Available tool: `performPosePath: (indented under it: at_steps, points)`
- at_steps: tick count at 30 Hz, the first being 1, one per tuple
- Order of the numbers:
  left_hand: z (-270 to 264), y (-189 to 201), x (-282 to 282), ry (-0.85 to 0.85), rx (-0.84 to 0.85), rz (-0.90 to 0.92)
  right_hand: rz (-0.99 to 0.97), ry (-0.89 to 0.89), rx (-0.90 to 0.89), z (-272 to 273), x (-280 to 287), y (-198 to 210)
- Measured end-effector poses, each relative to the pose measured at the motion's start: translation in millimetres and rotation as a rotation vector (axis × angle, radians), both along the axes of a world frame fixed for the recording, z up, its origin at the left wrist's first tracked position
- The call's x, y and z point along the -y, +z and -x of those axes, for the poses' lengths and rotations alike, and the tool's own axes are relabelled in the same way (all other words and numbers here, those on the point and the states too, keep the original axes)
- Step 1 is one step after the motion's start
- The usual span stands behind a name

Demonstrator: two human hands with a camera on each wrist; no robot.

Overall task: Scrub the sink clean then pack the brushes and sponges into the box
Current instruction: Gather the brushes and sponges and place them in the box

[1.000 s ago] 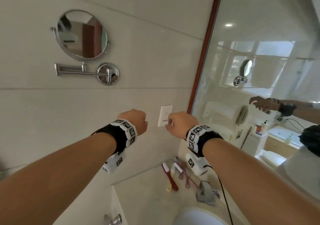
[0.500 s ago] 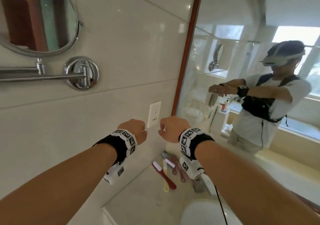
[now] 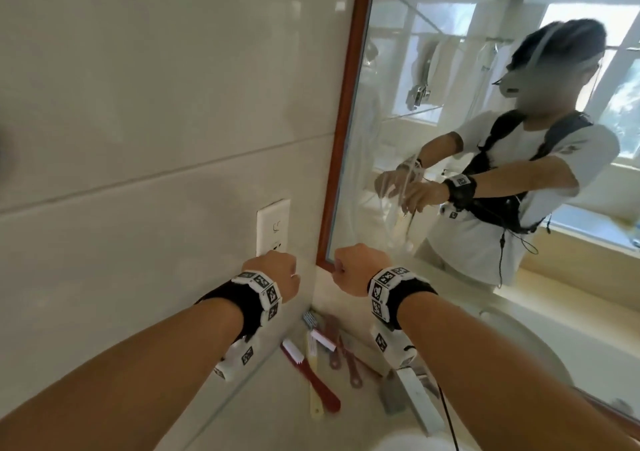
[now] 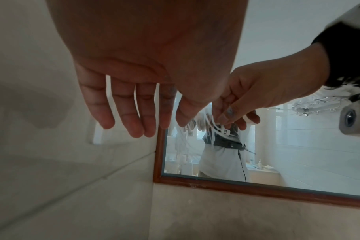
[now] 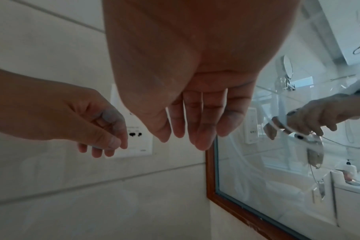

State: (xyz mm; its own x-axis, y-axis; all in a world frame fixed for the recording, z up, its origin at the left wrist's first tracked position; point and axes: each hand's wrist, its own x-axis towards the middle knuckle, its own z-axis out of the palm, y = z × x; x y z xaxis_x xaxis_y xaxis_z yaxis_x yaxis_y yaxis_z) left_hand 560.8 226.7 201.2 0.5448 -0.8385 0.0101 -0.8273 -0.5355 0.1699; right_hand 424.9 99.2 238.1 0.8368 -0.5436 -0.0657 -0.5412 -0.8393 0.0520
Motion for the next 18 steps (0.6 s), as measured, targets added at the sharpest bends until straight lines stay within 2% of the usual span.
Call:
performPosePath:
  at_steps: [6,13,18]
  points:
    - [-21,-68,47,-0.032,-0.058,-0.068,-0.109,-0.052,-0.074,-29,44,-62]
    - [-31,-174,77,-0.044,-0.265,-0.235,-0.307,-0.173,-0.23,-31,71,-163]
    - [-18,-249,89,-0.067,-0.406,-0.335,-0.462,-0.278,-0.179,-18,82,-236]
